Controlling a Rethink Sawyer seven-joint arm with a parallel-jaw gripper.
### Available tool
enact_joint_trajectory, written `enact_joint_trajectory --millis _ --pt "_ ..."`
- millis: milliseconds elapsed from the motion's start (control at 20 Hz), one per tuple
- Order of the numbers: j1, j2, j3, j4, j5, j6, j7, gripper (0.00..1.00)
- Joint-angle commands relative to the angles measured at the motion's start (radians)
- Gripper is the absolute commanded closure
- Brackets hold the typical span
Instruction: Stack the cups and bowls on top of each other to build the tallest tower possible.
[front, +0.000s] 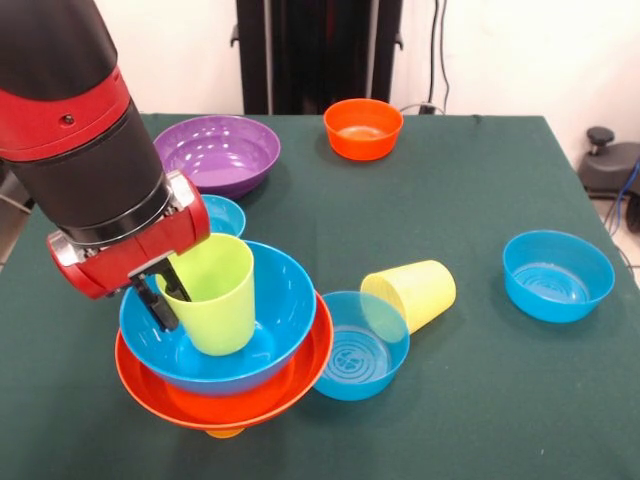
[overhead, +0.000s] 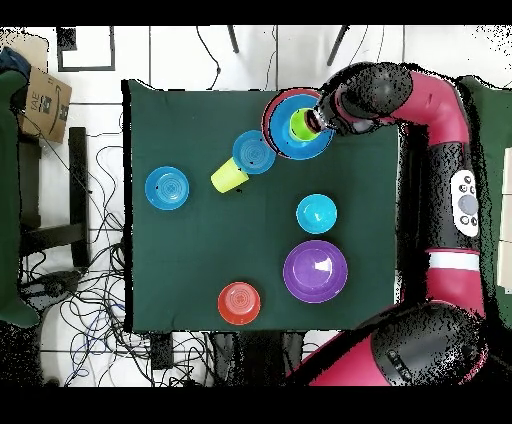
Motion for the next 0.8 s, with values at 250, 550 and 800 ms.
enact_joint_trajectory --millis 250,550,800 --pt "0.035 0.001 -0.068 0.008 -0.079 -0.06 -0.293 1.0" --pt "0.033 0.004 -0.068 0.01 -0.079 -0.066 -0.292 1.0" --pt "0.034 0.002 -0.07 0.017 -0.079 -0.075 -0.285 1.0"
